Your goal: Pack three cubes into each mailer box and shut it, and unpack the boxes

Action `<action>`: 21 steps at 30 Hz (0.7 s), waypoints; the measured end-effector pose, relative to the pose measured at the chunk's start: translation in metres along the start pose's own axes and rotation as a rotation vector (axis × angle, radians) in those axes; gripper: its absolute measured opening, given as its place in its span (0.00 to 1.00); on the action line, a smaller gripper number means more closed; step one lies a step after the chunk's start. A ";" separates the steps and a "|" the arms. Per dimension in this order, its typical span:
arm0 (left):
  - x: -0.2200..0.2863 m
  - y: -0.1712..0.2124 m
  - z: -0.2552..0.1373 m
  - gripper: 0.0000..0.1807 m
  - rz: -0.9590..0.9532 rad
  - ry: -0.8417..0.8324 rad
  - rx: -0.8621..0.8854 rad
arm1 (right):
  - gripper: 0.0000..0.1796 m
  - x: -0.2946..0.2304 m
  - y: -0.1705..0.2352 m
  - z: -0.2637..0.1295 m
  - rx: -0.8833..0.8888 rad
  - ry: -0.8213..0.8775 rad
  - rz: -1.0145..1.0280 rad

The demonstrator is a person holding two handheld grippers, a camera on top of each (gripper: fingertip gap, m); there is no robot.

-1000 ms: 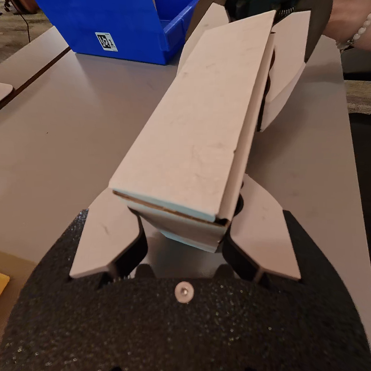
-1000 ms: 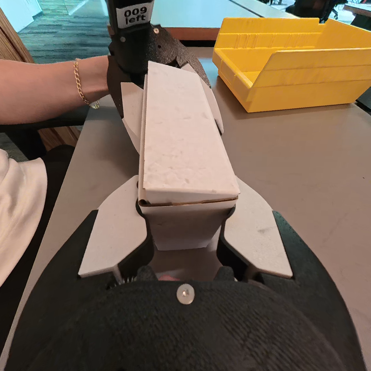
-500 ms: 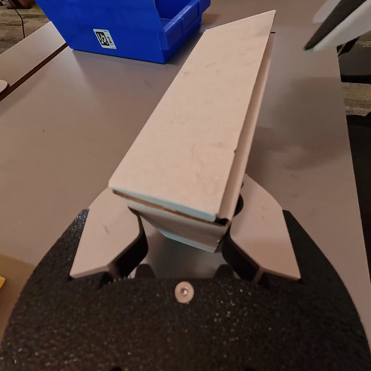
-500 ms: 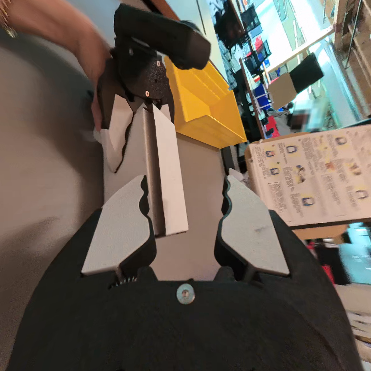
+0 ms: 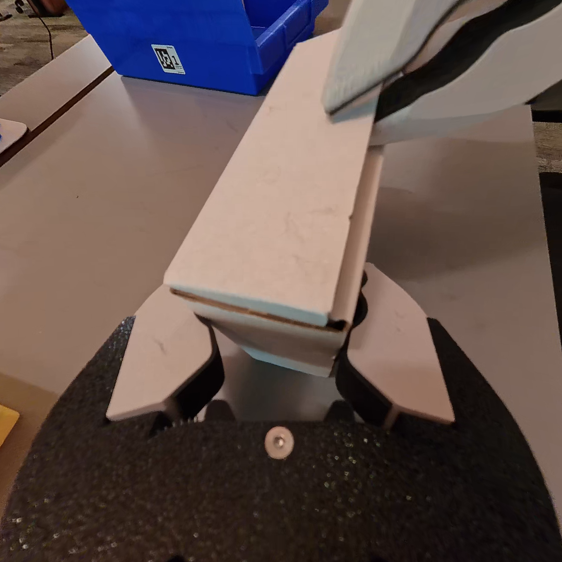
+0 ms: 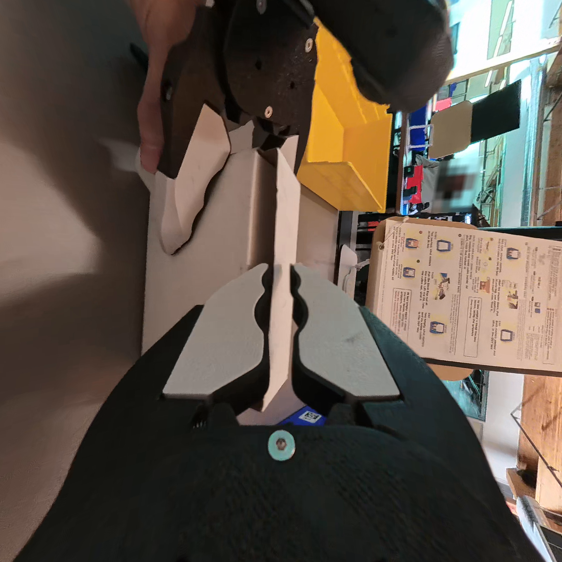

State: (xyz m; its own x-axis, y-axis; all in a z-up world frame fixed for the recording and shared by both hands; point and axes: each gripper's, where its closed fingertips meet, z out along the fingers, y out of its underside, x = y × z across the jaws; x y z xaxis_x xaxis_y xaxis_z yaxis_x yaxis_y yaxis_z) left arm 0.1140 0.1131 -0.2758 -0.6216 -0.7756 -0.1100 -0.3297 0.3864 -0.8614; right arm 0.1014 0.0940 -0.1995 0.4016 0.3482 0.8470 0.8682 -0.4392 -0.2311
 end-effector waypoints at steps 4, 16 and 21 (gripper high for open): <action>-0.001 0.000 0.001 0.50 0.007 -0.015 -0.003 | 0.02 0.002 0.008 0.003 -0.046 0.049 -0.006; -0.011 0.001 0.003 0.48 -0.053 -0.061 -0.017 | 0.10 0.020 0.014 0.011 -0.066 0.108 0.157; -0.009 0.000 0.006 0.49 -0.027 -0.060 -0.018 | 0.17 0.016 -0.003 0.010 -0.008 0.110 -0.028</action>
State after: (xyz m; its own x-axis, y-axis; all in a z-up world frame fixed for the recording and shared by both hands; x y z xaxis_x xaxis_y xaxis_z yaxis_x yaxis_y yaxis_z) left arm 0.1243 0.1171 -0.2777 -0.5685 -0.8143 -0.1166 -0.3592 0.3732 -0.8554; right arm 0.1084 0.1088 -0.1903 0.3430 0.2679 0.9003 0.8759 -0.4375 -0.2035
